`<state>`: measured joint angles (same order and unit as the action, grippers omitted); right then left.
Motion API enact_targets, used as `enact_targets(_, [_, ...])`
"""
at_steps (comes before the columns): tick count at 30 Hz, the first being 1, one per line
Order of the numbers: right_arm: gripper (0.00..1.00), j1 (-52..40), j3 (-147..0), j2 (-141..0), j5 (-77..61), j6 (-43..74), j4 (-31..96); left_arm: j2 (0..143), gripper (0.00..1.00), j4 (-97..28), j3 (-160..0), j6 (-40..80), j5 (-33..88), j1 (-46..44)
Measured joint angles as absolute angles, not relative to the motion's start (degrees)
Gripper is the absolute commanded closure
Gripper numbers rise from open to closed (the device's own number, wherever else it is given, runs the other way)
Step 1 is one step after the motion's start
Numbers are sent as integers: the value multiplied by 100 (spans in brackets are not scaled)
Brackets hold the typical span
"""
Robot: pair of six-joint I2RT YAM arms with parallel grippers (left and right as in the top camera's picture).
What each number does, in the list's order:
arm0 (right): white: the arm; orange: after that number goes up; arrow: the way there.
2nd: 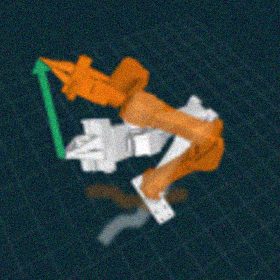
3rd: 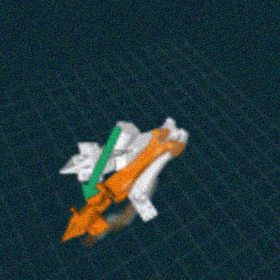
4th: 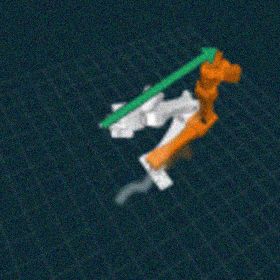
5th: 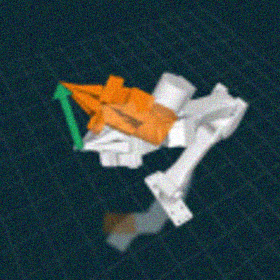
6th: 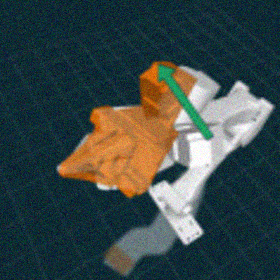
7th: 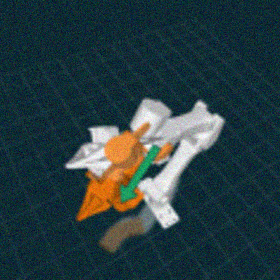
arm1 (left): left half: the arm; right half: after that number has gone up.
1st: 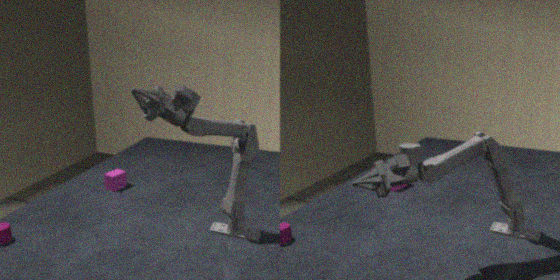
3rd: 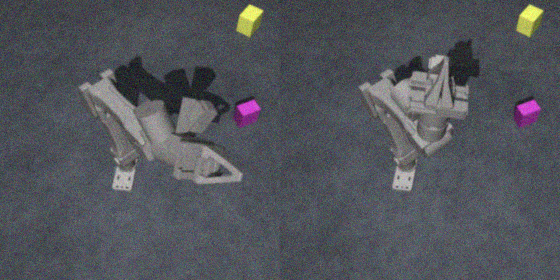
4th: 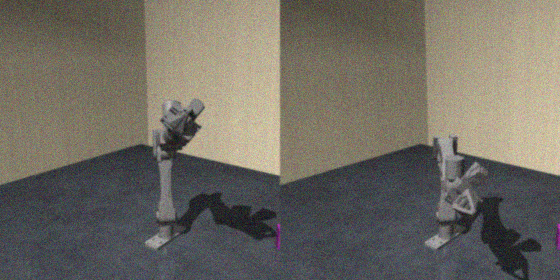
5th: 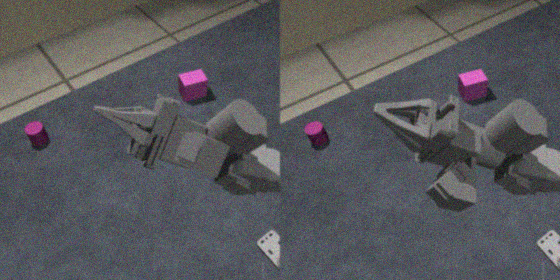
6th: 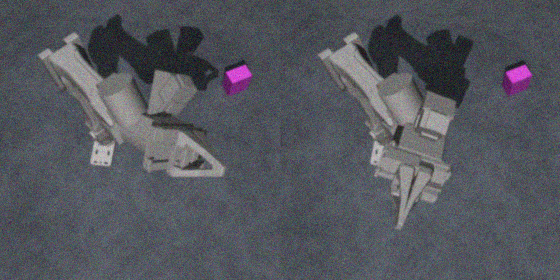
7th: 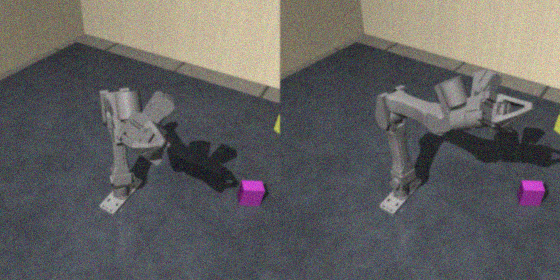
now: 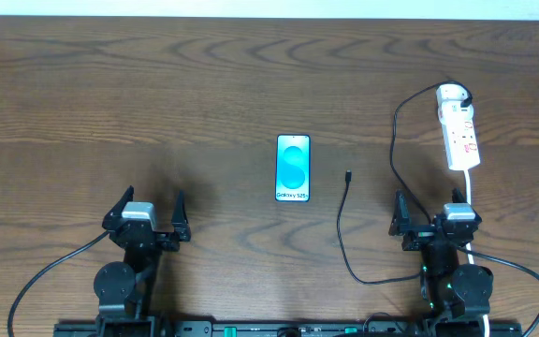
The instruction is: Plug charger to phone and switch on socket
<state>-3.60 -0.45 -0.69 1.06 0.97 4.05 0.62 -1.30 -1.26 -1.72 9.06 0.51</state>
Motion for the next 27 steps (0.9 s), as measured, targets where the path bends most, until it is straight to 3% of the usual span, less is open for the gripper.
enact_targets(27, [1, -360, -45, -69, 106, 95, 408, 62, 9, -14, -119, -172, 932, 51])
